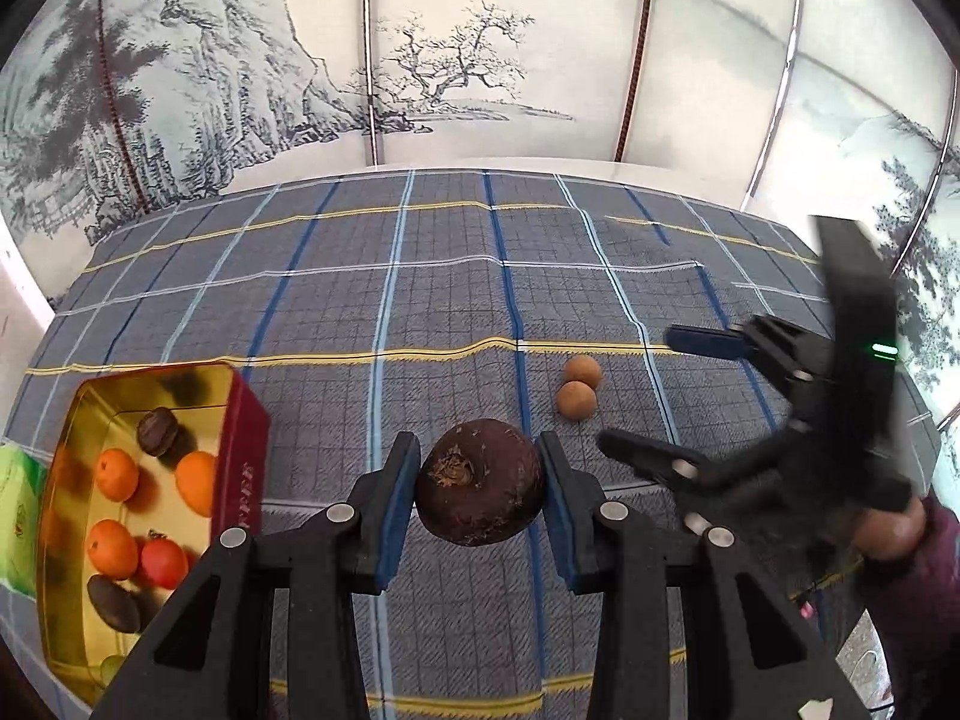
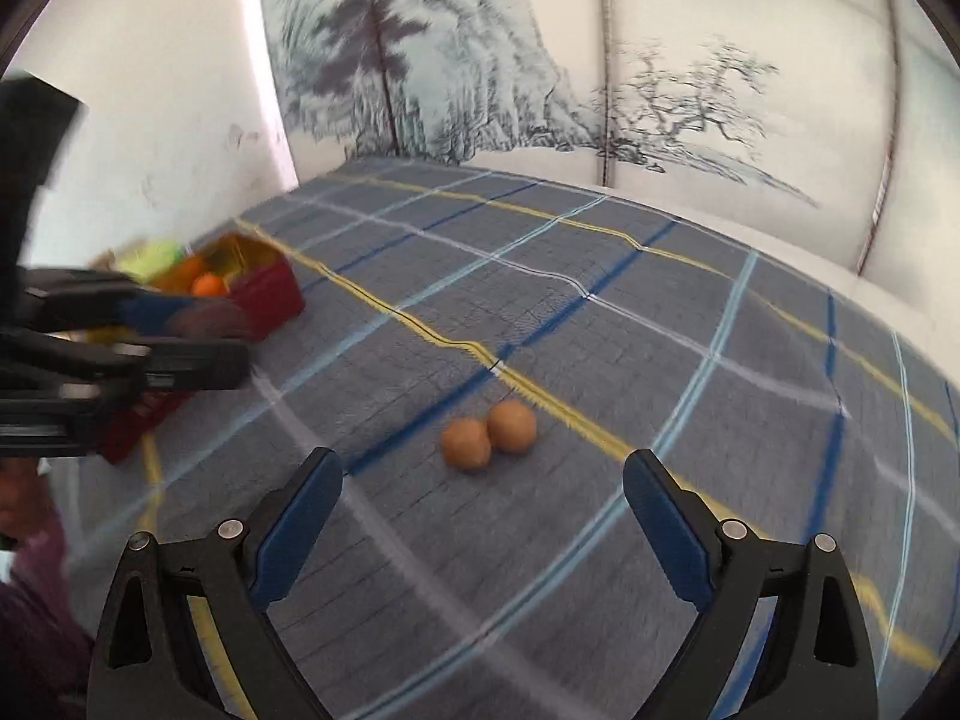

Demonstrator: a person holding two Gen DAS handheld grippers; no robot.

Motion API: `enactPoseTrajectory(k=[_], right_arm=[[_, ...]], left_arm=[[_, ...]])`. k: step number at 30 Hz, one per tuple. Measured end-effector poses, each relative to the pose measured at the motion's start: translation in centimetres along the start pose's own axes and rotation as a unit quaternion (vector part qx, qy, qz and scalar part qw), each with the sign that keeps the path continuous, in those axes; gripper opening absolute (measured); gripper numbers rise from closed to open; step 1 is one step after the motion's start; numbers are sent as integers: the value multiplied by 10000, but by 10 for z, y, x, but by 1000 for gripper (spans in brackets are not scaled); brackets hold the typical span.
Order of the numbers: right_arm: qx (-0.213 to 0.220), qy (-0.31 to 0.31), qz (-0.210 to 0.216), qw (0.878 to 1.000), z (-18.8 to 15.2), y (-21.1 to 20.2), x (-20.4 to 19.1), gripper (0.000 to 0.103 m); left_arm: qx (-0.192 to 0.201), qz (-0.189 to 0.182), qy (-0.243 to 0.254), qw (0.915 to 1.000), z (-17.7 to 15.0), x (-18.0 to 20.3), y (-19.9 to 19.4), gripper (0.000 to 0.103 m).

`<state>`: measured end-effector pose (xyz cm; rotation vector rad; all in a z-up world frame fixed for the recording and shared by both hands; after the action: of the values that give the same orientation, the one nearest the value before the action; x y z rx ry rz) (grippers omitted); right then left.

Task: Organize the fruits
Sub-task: 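Grasp the brown dried fruit with the left gripper while the right gripper grasps both tan longans, then carry the brown dried fruit into the tin with the left gripper and open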

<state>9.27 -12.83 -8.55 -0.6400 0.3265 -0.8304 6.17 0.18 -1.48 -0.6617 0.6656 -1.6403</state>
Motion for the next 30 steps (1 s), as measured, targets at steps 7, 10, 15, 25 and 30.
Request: enactPoseTrajectory(k=[7,10,15,25,30], right_arm=[[-215,-192,221,9993,11,32,4,82],[-592,-168,269,9977,11,48,2,48],[-581,22,161,9982,6,44,-1,48],[-191,881,38,9959,-20,2,-7,48],[-192,1066,-14,9941,-23,-1,-3,48]], left_arm=[[41,26,-2,10000,-4,-7,-13,36],[72,43,13,10000,-6,-7,-16,36],[135,104,17,9999,-9,-9,-22,36],[217,266,55,9994,-22,-17,-34,36],[259,301,-53,9992,-29,-29,-44,36]])
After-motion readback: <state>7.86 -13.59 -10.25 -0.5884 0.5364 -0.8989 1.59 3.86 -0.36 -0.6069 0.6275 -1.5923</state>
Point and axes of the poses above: each gripper's, at about its wrist camera, not at the fingertips, and y roughly the way its jaws point, x to its right, z to its top, the point moved 2 cm from there along y, roughly the way its jaws point, and after that the axes turned 3 degrees about -z, right-handed, at the moved point
